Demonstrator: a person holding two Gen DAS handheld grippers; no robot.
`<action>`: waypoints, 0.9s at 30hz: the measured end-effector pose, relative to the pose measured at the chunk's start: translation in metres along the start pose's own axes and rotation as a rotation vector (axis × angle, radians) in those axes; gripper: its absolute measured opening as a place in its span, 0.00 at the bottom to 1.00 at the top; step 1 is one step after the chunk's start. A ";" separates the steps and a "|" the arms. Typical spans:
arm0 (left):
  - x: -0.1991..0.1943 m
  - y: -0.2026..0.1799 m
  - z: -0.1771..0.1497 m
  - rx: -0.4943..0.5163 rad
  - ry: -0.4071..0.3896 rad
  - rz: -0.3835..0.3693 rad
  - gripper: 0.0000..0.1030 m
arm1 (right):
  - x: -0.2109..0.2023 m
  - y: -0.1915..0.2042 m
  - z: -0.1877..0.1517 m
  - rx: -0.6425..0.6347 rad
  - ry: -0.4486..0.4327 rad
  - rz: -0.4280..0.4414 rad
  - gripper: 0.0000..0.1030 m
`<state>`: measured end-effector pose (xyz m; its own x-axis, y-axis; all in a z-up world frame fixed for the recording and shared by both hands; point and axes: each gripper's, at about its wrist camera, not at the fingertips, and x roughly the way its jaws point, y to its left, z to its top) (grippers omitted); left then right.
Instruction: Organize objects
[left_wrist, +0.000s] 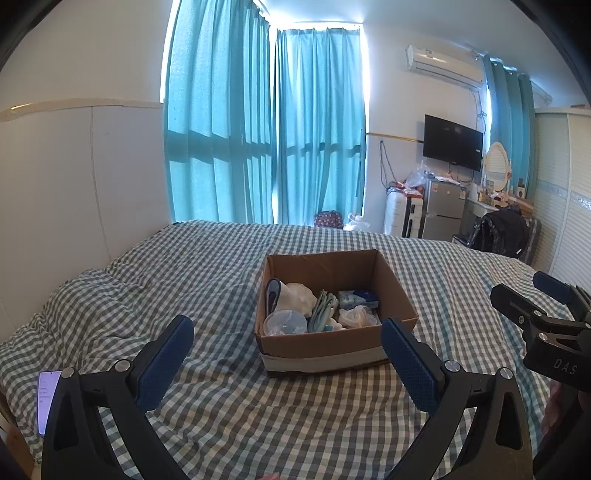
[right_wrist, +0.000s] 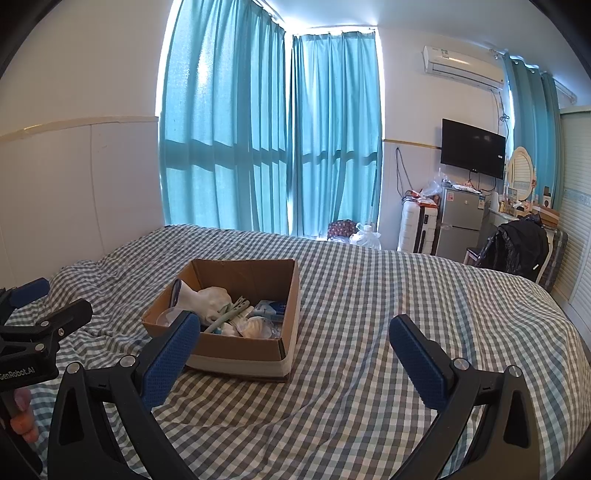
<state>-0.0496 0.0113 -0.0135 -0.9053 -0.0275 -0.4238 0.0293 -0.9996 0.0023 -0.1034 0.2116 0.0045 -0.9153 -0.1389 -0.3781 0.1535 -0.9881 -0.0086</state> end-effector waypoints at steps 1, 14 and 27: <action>0.000 0.000 0.000 0.000 -0.001 0.004 1.00 | 0.000 0.000 0.000 0.000 -0.001 0.000 1.00; 0.000 0.002 0.000 0.001 0.004 0.002 1.00 | 0.000 0.001 -0.001 -0.003 0.003 0.002 1.00; 0.001 0.003 -0.003 0.004 0.011 0.003 1.00 | 0.001 0.002 -0.003 -0.007 0.010 0.004 1.00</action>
<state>-0.0494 0.0085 -0.0167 -0.9007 -0.0306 -0.4333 0.0306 -0.9995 0.0070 -0.1029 0.2092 0.0010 -0.9108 -0.1417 -0.3877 0.1592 -0.9872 -0.0133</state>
